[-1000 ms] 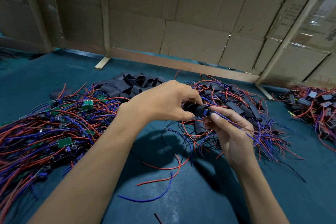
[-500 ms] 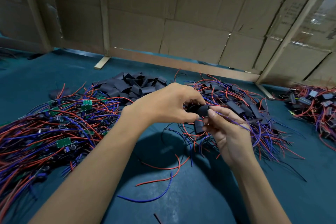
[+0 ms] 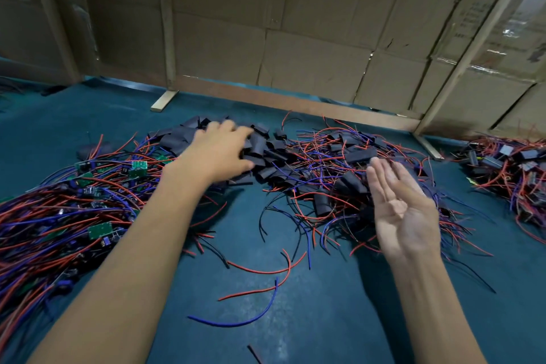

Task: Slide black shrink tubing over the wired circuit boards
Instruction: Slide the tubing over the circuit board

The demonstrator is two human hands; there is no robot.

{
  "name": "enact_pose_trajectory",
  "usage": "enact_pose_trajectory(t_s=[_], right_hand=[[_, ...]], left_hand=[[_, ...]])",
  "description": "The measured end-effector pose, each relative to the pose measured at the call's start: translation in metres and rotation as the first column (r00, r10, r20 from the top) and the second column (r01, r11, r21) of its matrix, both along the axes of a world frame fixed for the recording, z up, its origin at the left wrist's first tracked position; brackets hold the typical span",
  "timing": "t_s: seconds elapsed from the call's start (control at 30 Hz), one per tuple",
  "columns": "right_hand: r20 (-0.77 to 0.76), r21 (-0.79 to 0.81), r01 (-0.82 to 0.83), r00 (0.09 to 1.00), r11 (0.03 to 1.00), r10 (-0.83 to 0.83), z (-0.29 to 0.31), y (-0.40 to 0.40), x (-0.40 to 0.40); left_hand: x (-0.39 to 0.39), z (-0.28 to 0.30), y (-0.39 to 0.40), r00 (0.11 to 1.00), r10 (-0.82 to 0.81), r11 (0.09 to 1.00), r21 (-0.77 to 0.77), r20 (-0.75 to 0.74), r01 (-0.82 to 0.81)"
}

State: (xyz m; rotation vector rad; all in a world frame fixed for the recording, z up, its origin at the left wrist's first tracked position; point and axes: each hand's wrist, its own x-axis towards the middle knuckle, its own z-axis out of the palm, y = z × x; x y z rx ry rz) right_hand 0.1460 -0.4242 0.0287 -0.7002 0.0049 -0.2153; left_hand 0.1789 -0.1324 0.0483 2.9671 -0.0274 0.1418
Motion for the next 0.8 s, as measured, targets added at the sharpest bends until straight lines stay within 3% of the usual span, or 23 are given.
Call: enact_pose_trajectory(t_s=[0.07,0.13,0.3,0.43,0.53,0.7,0.8], right_hand=[[-0.042,0.044,0.055,0.998,0.998,-0.053,-0.002,-0.001,0.001],[-0.063,0.014,0.101,0.993,0.995,-0.099,-0.002,0.002,-0.001],[-0.03,-0.268,0.17,0.982,0.948,-0.185,-0.004,0.017,-0.011],[0.026,-0.37,0.167,0.985,0.914,-0.17,-0.007,0.03,-0.016],[0.068,-0.44,0.179,0.984,0.88,-0.166,-0.013,0.036,-0.018],[0.219,-0.666,0.157,0.976,0.729,-0.01,-0.029,0.053,-0.026],[0.302,-0.853,0.166,0.93,0.495,0.209,-0.039,0.065,-0.036]], left_hand=[[0.004,-0.013,0.017,0.983,0.12,0.992,-0.024,-0.141,-0.124],[0.008,-0.024,0.028,0.974,0.14,0.983,-0.093,-0.18,-0.159],[0.012,-0.031,0.028,0.981,0.157,0.969,-0.176,-0.112,-0.176],[0.01,-0.026,0.027,0.987,0.159,0.944,-0.291,-0.01,-0.155],[0.009,-0.022,0.028,0.992,0.125,0.954,-0.275,-0.008,-0.123],[0.011,-0.041,0.025,0.991,0.084,0.954,-0.278,-0.103,-0.11],[0.011,-0.044,0.028,0.991,0.1,0.954,-0.277,-0.083,-0.119]])
